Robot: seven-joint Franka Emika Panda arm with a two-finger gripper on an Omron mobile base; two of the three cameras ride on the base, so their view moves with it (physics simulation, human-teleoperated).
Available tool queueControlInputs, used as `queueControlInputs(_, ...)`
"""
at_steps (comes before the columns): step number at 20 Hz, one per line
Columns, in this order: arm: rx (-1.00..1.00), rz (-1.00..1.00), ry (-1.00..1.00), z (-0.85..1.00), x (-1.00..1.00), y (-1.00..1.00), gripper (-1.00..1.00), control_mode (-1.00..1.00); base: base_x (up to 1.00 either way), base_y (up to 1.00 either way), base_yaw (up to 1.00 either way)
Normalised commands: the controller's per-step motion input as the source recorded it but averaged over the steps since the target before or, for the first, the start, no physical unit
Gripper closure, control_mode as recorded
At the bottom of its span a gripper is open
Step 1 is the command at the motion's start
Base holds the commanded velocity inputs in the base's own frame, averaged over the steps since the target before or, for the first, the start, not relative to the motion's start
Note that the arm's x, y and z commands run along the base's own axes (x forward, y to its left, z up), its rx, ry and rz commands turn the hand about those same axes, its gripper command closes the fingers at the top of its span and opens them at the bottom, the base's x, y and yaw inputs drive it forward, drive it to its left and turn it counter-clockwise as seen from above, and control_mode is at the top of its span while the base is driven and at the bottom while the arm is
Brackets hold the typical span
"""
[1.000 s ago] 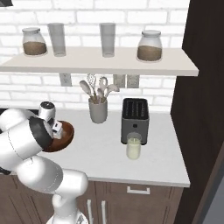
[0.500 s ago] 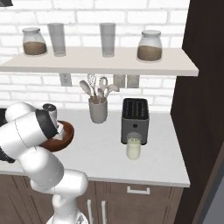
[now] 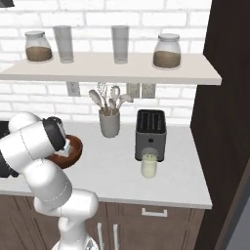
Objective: Grab a lemon wedge from the fridge and one ice cube from the ice bowl, and put them in the glass of lemonade.
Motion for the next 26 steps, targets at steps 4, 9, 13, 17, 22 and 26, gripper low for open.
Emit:
queueControlInputs(4,0.0,0.0,0.0,-0.09,0.06,0.03,-1.0,-1.0,0.0,0.0,0.0)
queueControlInputs(9,0.0,0.0,-0.01,-0.09,0.08,0.03,-1.0,-1.0,0.0,0.0,0.0)
queueControlInputs(13,0.0,0.0,-0.07,-0.09,0.11,0.04,-1.0,-1.0,0.0,0.0,0.0)
queueControlInputs(17,0.0,0.0,-0.12,-0.16,0.14,0.0,-1.0,-1.0,0.0,0.0,0.0)
queueControlInputs(22,0.0,0.0,-0.1,-0.05,0.02,0.0,-1.0,-1.0,0.0,0.0,0.0)
queueControlInputs(26,0.0,-0.03,-0.01,0.01,0.0,0.0,-1.0,-1.0,0.0,0.0,0.0)
